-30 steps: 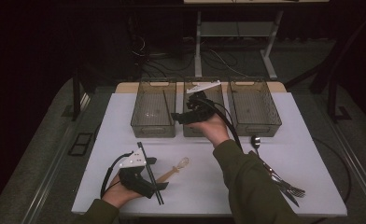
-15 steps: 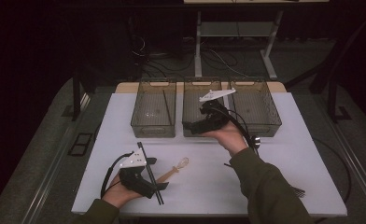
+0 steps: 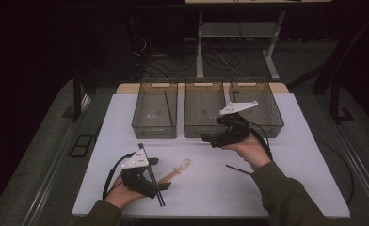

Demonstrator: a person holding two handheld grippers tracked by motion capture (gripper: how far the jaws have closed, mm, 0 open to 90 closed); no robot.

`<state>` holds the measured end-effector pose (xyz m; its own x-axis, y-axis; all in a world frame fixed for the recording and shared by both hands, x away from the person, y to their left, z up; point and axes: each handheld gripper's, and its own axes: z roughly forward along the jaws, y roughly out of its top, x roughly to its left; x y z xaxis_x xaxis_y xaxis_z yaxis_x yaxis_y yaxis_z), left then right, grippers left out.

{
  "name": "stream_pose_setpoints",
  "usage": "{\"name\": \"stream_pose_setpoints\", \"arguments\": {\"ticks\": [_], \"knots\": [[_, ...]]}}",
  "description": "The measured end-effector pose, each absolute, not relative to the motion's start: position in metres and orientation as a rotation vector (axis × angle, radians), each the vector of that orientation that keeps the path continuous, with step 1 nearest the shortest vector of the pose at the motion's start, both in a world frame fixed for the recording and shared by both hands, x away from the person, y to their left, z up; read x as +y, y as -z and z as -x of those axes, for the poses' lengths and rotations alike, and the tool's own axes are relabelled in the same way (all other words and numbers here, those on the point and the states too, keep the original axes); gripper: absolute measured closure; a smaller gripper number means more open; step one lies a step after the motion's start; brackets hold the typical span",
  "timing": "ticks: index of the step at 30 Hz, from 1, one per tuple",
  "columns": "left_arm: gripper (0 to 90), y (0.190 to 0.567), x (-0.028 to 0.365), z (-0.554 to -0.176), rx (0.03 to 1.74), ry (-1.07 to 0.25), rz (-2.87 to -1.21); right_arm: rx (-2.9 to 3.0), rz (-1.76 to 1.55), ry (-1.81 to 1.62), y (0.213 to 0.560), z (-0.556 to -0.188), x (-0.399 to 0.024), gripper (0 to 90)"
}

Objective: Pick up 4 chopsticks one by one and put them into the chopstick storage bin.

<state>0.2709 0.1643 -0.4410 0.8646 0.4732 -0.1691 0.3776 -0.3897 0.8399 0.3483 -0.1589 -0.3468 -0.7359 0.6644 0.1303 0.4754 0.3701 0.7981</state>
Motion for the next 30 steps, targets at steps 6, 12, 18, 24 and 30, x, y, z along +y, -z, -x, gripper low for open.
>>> {"name": "stream_pose_setpoints", "arguments": {"ticks": [6, 12, 18, 24, 30], "knots": [[0.0, 0.442, 0.163, -0.271, 0.619, -0.112, -2.027, 2.407, -1.013, -1.304, 0.353, -0.339, -0.179, 10.5], [0.0, 0.441, 0.164, -0.270, 0.616, -0.113, -2.028, 2.400, -0.986, -1.321, 0.360, -0.327, -0.197, 10.6], [0.0, 0.442, 0.166, -0.271, 0.616, -0.111, -2.039, 2.410, -0.972, -1.326, 0.372, -0.317, -0.218, 10.6], [0.0, 0.441, 0.165, -0.269, 0.609, -0.114, -2.051, 2.420, -0.991, -1.315, 0.377, -0.308, -0.239, 10.8], [0.0, 0.440, 0.166, -0.269, 0.611, -0.119, -2.052, 2.412, -0.997, -1.338, 0.380, -0.295, -0.260, 10.8]]}}
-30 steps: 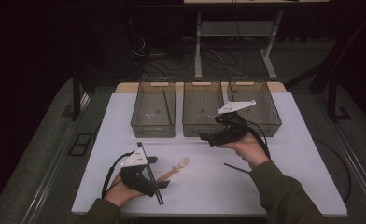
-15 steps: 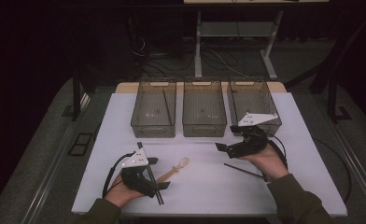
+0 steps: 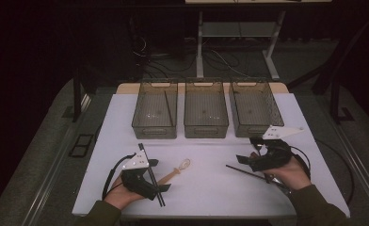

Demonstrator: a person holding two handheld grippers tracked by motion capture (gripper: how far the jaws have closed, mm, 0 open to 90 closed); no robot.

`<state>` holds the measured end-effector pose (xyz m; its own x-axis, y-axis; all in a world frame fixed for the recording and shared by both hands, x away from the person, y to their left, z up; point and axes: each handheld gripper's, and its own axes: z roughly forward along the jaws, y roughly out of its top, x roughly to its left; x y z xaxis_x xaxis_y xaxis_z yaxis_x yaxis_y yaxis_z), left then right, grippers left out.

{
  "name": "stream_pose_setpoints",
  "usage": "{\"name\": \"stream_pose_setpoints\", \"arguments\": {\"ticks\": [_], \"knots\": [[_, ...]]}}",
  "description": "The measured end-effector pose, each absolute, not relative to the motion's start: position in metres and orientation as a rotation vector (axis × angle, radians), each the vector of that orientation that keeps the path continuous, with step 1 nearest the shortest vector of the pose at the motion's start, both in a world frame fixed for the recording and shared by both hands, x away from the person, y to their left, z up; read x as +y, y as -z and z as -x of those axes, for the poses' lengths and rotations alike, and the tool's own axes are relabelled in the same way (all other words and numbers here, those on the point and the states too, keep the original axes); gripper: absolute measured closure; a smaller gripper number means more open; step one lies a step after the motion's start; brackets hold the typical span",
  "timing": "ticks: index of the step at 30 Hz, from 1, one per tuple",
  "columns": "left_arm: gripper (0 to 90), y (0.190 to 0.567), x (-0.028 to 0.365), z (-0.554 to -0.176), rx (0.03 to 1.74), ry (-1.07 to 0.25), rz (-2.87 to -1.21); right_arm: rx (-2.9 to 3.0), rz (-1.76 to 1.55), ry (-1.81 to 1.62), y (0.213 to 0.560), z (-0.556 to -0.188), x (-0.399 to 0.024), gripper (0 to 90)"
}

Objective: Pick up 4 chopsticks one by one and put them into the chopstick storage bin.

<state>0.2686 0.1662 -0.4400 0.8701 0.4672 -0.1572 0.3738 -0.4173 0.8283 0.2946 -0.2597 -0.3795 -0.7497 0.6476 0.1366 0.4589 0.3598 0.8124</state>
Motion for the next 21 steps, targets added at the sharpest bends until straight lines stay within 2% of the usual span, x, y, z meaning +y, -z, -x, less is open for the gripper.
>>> {"name": "stream_pose_setpoints", "arguments": {"ticks": [16, 17, 21], "knots": [[0.0, 0.440, 0.166, -0.268, 0.617, -0.117, -2.055, 2.414, -1.022, -1.320, 0.396, -0.266, -0.313, 10.9], [0.0, 0.440, 0.166, -0.268, 0.616, -0.117, -2.055, 2.419, -1.023, -1.309, 0.397, -0.265, -0.316, 15.7], [0.0, 0.440, 0.166, -0.268, 0.617, -0.116, -2.054, 2.443, -1.023, -1.254, 0.403, -0.259, -0.324, 19.1]]}}
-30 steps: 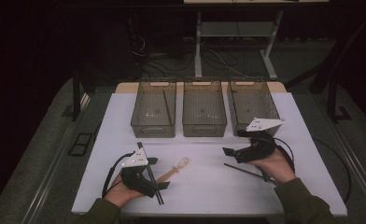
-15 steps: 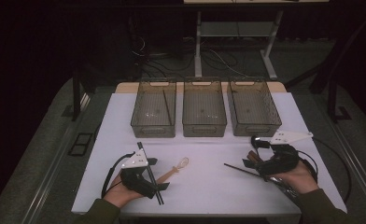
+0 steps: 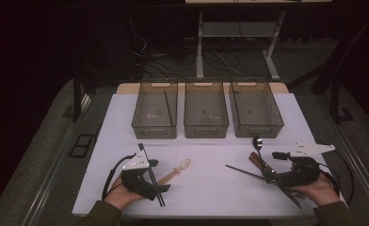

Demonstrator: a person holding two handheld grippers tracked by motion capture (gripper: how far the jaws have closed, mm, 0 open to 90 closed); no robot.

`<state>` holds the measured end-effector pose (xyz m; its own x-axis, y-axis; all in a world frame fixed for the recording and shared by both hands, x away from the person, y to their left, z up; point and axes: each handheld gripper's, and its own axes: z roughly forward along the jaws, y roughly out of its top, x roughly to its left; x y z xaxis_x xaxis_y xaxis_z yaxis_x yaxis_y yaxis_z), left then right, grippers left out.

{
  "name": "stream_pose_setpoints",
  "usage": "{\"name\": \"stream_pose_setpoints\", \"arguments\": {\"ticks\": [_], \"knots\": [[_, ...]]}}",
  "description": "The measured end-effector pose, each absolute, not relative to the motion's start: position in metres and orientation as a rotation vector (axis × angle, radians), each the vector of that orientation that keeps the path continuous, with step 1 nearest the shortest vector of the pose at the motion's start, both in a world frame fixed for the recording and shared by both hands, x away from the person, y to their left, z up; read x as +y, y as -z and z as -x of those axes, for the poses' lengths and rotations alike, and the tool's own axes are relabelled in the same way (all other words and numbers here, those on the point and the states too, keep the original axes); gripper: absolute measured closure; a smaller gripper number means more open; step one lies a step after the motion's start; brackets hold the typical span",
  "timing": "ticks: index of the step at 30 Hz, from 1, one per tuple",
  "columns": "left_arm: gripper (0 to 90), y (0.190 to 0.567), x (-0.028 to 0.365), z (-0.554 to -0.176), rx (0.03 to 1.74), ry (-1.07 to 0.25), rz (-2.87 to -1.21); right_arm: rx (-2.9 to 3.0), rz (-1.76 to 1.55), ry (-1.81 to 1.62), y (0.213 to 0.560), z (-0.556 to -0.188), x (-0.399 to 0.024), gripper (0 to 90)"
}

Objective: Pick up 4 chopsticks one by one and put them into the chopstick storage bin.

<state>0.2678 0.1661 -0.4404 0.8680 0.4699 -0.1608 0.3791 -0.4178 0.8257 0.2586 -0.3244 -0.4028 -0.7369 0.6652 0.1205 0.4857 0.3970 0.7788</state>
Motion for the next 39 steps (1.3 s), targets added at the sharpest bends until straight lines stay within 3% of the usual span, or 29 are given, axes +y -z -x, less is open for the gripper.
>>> {"name": "stream_pose_setpoints", "arguments": {"ticks": [20, 39], "knots": [[0.0, 0.440, 0.166, -0.268, 0.612, -0.117, -2.063, 2.618, -1.015, -1.077, 0.428, -0.247, -0.359, 67.3], [0.0, 0.441, 0.165, -0.268, 0.602, -0.109, -2.069, 2.704, -0.956, -0.980, 0.437, -0.249, -0.360, 81.0]]}}
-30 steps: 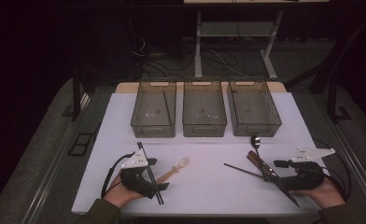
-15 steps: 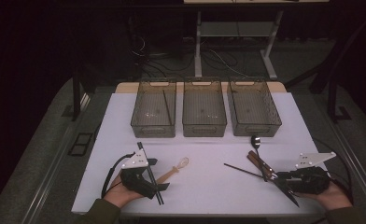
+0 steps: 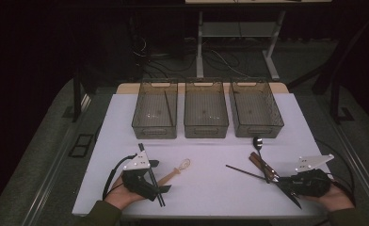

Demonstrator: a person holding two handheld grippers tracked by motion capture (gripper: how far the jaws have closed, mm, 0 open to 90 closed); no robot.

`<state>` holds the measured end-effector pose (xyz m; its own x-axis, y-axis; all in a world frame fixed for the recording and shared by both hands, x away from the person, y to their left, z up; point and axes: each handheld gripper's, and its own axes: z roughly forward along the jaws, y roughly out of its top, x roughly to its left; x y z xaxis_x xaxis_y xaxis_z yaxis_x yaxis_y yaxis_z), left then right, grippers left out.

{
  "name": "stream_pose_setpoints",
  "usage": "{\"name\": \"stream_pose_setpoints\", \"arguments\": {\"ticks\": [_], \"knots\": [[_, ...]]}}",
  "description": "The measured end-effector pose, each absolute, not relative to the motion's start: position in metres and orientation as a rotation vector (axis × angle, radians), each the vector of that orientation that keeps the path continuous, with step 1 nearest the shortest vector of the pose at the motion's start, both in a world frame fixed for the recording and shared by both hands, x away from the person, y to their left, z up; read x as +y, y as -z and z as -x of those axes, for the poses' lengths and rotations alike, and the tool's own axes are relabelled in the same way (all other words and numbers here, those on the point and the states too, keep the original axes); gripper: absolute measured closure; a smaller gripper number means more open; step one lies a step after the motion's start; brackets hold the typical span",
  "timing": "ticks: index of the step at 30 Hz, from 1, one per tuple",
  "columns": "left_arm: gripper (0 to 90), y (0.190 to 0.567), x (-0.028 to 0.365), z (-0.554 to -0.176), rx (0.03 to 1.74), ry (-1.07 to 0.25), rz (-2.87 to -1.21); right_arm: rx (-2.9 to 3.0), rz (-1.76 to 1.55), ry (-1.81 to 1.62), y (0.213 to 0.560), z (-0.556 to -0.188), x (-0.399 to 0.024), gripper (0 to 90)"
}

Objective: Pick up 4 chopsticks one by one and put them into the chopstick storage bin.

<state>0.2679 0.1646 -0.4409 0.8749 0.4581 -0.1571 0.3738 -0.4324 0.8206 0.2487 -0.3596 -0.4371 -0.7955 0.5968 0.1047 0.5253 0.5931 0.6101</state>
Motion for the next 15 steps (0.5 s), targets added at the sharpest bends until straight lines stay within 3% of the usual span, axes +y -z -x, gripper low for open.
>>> {"name": "stream_pose_setpoints", "arguments": {"ticks": [15], "knots": [[0.0, 0.4409, 0.1638, -0.2677, 0.600, -0.107, -2.070, 2.734, -0.917, -1.052, 0.4321, -0.2481, -0.3605, 83.9]]}}
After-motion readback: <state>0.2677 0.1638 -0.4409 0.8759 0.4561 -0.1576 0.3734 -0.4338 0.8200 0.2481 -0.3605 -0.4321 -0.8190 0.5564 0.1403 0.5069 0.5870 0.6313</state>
